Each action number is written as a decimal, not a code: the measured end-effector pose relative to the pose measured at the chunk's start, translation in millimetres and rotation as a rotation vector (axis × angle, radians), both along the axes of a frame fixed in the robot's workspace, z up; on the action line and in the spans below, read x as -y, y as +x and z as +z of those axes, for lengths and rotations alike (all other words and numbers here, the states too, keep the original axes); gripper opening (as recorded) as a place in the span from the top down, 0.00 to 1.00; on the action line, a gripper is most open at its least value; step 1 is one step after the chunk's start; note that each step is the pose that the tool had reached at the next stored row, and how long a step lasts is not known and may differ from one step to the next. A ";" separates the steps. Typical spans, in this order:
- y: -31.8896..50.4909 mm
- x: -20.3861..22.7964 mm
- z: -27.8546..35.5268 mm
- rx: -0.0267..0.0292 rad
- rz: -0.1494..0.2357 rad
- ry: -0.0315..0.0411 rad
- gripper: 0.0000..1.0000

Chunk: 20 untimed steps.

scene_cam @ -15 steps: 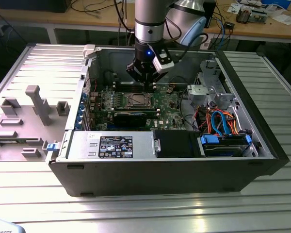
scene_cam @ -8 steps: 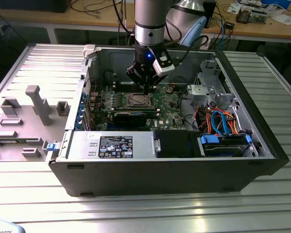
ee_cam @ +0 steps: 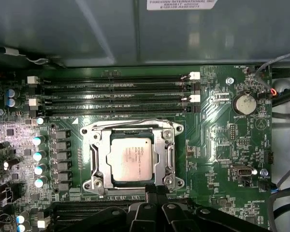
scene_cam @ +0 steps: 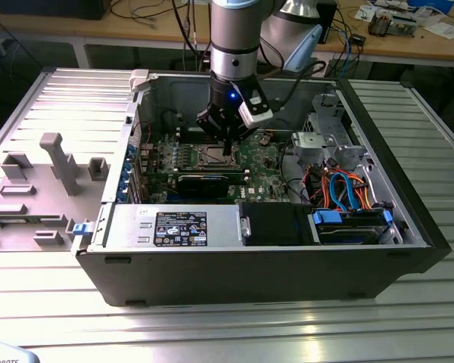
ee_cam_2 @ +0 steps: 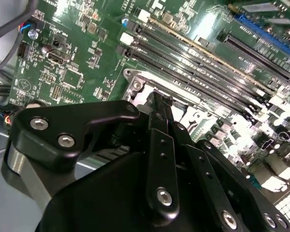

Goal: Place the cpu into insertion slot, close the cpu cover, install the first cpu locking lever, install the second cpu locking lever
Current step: 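Install the second cpu locking lever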

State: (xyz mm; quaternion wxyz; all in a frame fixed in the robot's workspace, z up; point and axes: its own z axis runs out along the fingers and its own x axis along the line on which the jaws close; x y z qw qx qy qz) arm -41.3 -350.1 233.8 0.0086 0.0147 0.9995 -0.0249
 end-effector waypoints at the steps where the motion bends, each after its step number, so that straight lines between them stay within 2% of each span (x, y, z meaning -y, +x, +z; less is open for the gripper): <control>1: 0.0 0.4 -0.1 0.0000 0.000 0.0002 0.89; 15: 0.0 0.8 0.0 0.0000 0.000 0.0001 0.89; 17: 0.0 2.6 0.0 -0.0001 0.000 0.0169 0.89; 20: 0.0 6.2 -0.1 0.0000 0.000 0.0176 0.89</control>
